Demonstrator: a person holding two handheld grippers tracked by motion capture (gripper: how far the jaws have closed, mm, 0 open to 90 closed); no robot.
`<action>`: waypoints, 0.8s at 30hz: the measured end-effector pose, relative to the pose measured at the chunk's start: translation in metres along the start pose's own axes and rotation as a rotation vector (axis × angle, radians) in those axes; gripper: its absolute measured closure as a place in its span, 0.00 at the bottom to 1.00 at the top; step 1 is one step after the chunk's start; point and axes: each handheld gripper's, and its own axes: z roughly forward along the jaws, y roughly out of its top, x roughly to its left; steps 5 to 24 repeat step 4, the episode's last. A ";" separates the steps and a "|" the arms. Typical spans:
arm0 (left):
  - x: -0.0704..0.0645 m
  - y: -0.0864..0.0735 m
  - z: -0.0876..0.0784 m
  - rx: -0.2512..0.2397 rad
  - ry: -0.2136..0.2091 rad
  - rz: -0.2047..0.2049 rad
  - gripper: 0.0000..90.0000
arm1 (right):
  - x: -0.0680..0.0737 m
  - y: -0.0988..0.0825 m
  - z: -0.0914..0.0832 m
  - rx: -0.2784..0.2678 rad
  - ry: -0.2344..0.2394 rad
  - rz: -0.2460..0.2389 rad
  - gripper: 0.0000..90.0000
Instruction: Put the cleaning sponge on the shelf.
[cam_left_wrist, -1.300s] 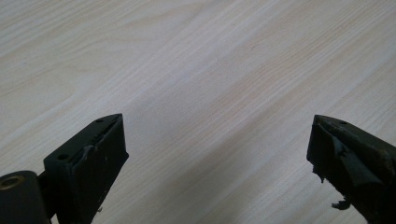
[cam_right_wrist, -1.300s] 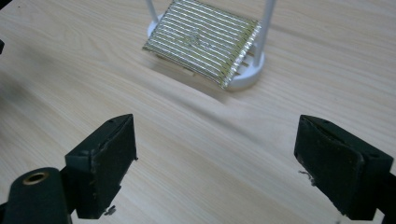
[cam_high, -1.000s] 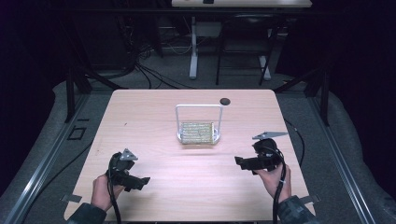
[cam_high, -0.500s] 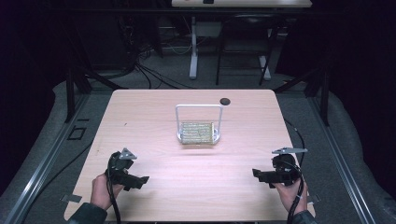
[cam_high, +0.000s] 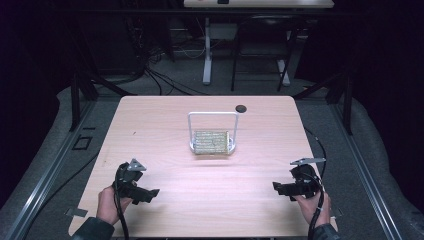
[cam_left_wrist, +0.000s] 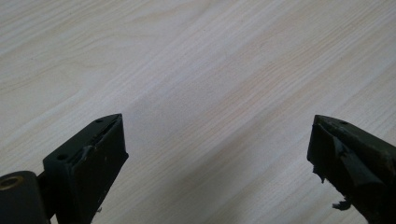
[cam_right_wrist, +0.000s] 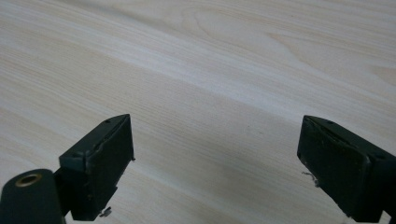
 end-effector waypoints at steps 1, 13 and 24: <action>0.000 0.000 0.000 0.001 0.000 0.001 0.05 | 0.000 0.000 0.000 0.003 -0.003 -0.003 0.12; 0.000 0.001 0.000 0.000 -0.002 0.002 0.05 | -0.001 -0.001 0.001 0.013 -0.005 -0.008 0.12; 0.000 0.001 0.000 0.000 -0.002 0.002 0.05 | -0.001 -0.001 0.001 0.013 -0.005 -0.008 0.12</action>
